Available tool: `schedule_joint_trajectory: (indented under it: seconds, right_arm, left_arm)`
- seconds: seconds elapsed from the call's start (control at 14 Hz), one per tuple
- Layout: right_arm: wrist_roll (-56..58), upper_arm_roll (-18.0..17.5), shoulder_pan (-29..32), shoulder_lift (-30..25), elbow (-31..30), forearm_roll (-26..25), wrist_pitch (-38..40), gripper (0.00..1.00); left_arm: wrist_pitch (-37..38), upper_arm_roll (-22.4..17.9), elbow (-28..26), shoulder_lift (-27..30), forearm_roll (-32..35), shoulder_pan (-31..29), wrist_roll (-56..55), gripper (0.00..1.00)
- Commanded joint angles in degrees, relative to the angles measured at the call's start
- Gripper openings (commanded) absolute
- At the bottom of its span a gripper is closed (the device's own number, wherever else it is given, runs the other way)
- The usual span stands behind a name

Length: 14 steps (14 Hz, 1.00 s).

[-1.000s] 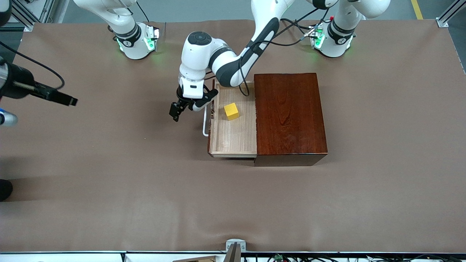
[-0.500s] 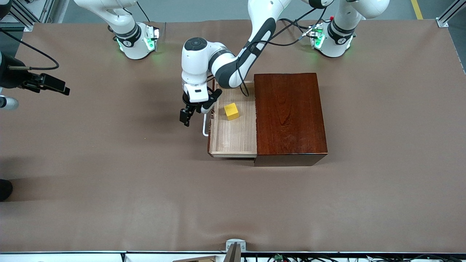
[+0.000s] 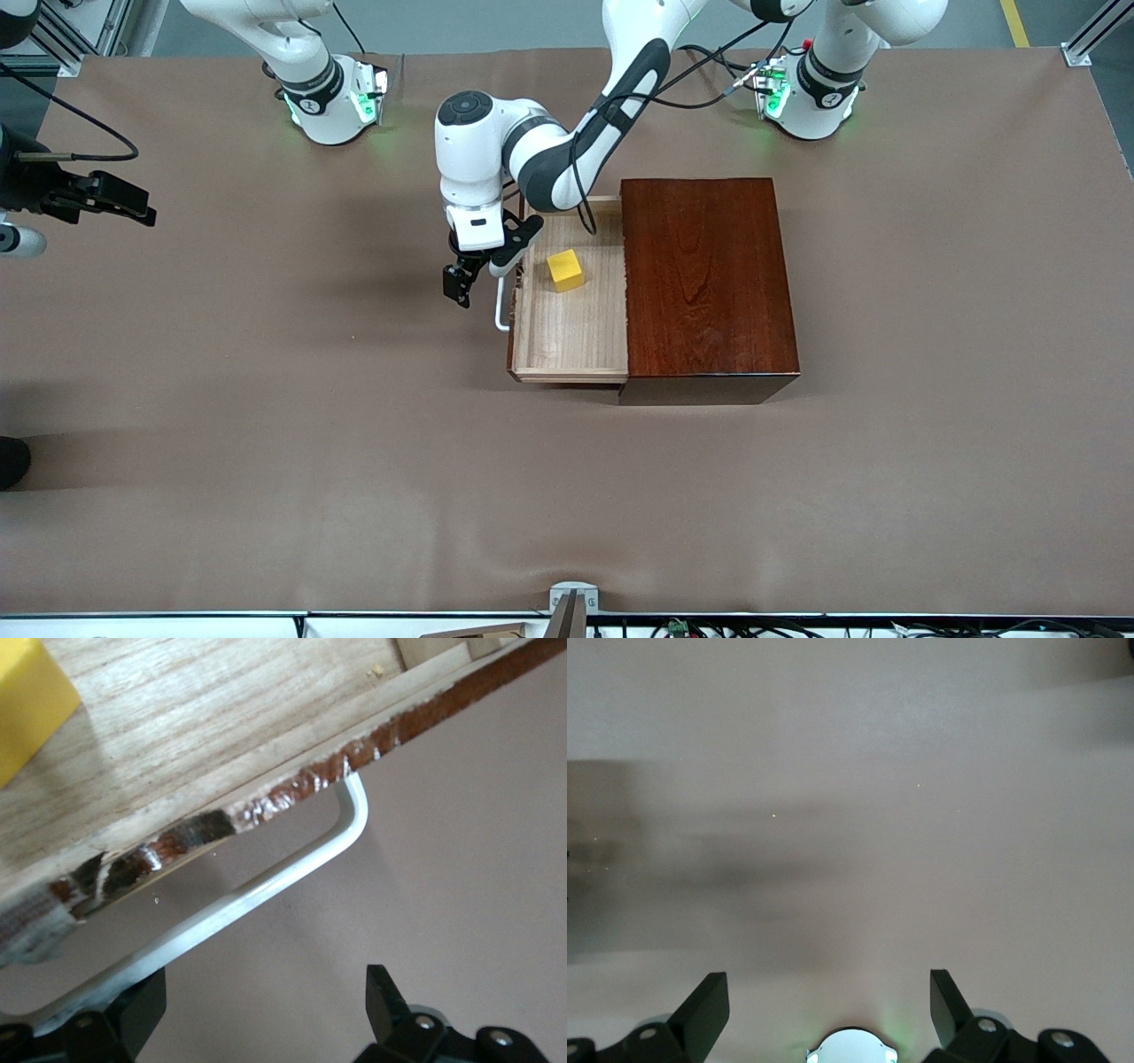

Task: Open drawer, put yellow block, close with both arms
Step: 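Push the drawer shut with the left gripper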

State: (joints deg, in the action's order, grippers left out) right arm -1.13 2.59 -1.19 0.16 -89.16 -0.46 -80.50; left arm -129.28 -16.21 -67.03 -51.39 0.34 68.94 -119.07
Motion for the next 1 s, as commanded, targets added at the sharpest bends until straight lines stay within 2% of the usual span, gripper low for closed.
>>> schedule_joint_trajectory:
  seconds: [0.0, 0.64, 0.93]
  right_arm:
    - [0.69, -0.74, 0.75, -1.57, -1.46, -1.48, -0.72, 1.00]
    - [0.78, -0.57, 1.54, -1.48, -1.55, -1.30, -0.63, 1.00]
    - [0.78, -0.57, 1.37, -1.48, -1.55, -1.21, -0.54, 1.00]
  left_arm:
    - [10.69, -1.10, -1.35, 2.25, 2.47, -3.19, 4.19, 1.00]
    - [26.96, -1.53, -1.35, 2.70, 2.39, -8.82, 4.02, 1.00]
    - [29.53, -1.89, -1.26, 3.75, 2.21, -10.23, 4.29, 1.00]
